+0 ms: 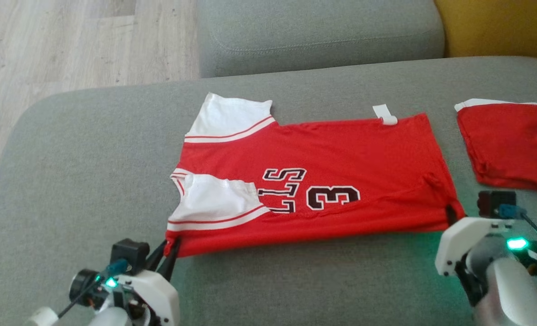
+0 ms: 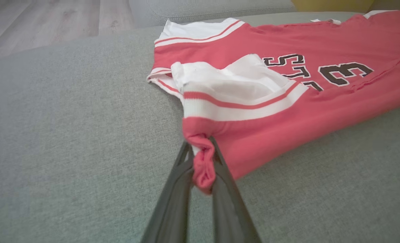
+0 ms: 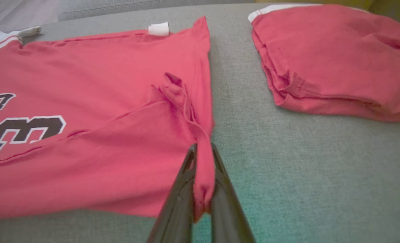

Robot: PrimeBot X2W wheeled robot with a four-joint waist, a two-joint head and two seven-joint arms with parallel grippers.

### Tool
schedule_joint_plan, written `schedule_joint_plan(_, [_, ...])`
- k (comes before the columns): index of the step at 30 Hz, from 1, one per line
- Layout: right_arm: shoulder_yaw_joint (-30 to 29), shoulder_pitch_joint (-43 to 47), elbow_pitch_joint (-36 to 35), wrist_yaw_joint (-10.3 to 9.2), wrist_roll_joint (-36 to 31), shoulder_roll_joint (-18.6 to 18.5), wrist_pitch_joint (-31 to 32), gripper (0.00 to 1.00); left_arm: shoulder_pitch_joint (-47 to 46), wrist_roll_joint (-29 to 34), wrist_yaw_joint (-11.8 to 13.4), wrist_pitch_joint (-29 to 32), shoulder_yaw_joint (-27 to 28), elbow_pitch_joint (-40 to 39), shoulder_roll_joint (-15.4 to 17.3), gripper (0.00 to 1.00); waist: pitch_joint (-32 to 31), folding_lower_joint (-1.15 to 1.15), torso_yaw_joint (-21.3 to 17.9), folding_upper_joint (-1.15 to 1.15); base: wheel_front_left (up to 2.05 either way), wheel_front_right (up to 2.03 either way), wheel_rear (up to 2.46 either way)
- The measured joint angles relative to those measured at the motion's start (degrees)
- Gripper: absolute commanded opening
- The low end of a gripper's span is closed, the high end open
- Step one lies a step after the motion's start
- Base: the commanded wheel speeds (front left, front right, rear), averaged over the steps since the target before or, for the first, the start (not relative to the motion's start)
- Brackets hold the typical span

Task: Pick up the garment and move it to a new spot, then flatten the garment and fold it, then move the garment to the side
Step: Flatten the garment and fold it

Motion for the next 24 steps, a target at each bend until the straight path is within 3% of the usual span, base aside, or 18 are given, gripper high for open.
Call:
schedule_joint_plan(3, [1.29,6.00,-10.29,0.00,3.02,0.07,4.85,0.00,0.43,0.09,0.64,2.02,-0.04,-3.42,1.98,0.00,-0.18,0.01,-0.43,0.00,0.00,0.00,0.00])
schedule_joint_plan(9, [2.03,12.57,-18.72,0.00,6.46,0.13,9.76,0.00,2.11,-0.01,1.59,4.14,-0.38,-5.72,2.19,0.00,0.20,0.01,-0.93,0.00,0.00,0.00,0.00])
schedule_joint_plan(10, [2.01,13.12,-19.60,0.00,6.72,0.16,9.93,0.16,2.33,-0.01,1.78,4.58,-0.43,-5.77,2.22,0.00,0.26,0.01,-0.97,0.00,0.00,0.00,0.00])
schedule_joint_plan(11, [1.78,13.41,-20.27,0.00,7.55,0.22,9.85,1.00,2.43,0.02,2.18,4.56,-0.55,-5.78,2.29,0.33,0.30,0.01,-0.97,0.00,0.00,0.00,0.00])
schedule_joint_plan(12, [1.74,13.54,-20.89,0.00,8.50,0.22,9.40,1.00,2.42,0.13,2.68,4.42,-0.57,-5.81,2.29,0.95,0.32,0.01,-0.96,0.00,0.00,0.00,0.00])
schedule_joint_plan(13, [1.71,13.62,-21.62,0.00,8.90,0.21,8.57,1.00,2.40,0.40,3.12,4.06,-0.53,-5.93,2.29,1.00,0.36,0.01,-0.98,0.00,0.00,0.00,0.00])
schedule_joint_plan(18, [2.85,13.65,-25.27,0.00,11.67,0.21,-1.24,1.00,2.10,0.51,5.16,-2.02,0.54,-7.60,1.36,1.00,0.50,0.02,-1.33,0.00,0.00,0.00,0.00])
schedule_joint_plan(24, [5.98,13.55,-26.37,0.00,15.55,0.22,-10.65,1.00,-0.27,0.25,4.76,-12.22,2.32,-10.71,-1.42,1.00,1.01,0.02,-1.83,0.00,0.00,0.00,0.00])
